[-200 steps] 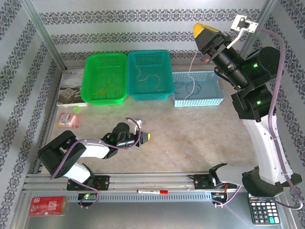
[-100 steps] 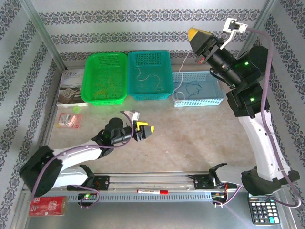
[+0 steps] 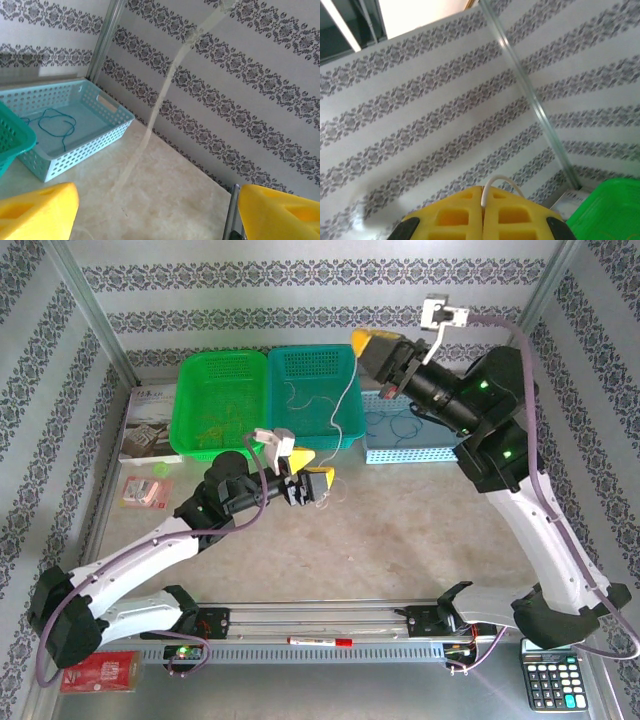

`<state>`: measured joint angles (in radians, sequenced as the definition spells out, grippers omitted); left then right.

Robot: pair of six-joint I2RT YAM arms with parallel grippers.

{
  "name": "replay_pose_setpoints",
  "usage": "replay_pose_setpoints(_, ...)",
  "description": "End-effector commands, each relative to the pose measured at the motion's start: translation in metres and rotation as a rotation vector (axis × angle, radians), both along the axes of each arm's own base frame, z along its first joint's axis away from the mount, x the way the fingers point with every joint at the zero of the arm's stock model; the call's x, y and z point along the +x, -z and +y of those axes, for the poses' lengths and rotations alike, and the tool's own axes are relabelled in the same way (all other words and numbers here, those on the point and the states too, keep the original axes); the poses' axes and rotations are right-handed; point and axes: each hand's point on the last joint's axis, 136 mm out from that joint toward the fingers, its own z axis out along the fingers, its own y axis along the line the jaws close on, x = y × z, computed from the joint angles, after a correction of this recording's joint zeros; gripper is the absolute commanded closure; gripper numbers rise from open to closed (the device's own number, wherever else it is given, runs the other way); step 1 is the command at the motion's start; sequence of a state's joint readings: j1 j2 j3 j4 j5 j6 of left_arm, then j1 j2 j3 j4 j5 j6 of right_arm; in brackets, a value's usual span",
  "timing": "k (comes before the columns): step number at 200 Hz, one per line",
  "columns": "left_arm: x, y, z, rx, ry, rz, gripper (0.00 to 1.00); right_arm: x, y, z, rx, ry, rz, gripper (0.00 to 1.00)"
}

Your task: Untangle the cables

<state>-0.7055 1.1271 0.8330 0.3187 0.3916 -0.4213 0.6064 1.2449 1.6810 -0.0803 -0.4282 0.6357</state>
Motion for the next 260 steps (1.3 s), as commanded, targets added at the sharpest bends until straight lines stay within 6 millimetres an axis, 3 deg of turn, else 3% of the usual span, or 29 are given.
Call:
replay_pose_setpoints(1,0.008,0.002,-0.002,0.048,-0.010,-0.020,0.15,-0.010,0.004,0.013,-0.019,-0.045,-0.024,1.00)
replay_pose_setpoints(30,0.012,0.013,-0.010,0.028,0.011,0.014,0.18,-0.020,-0.004,0.023,-0.016,-0.081,-0.036,1.00)
replay_pose_setpoints(100,0.009,0.077,-0.025,-0.046,0.074,0.161,0.67,-0.034,-0.058,0.018,0.061,-0.113,-0.115,1.00)
replay_pose_setpoints(130,0.009,0.106,-0.032,-0.062,0.107,0.229,0.79,-0.038,-0.086,0.009,0.096,-0.093,-0.167,1.00)
replay_pose_setpoints(160,0.008,0.130,-0.035,-0.078,0.119,0.286,0.84,-0.030,-0.107,-0.008,0.125,-0.031,-0.204,1.00)
replay_pose_setpoints(229,-0.003,0.172,-0.025,-0.061,0.104,0.363,0.92,0.000,-0.131,-0.065,0.209,0.141,-0.211,1.00)
replay_pose_setpoints(260,-0.008,0.182,-0.020,-0.063,0.094,0.379,0.93,0.006,-0.132,-0.071,0.209,0.154,-0.201,1.00)
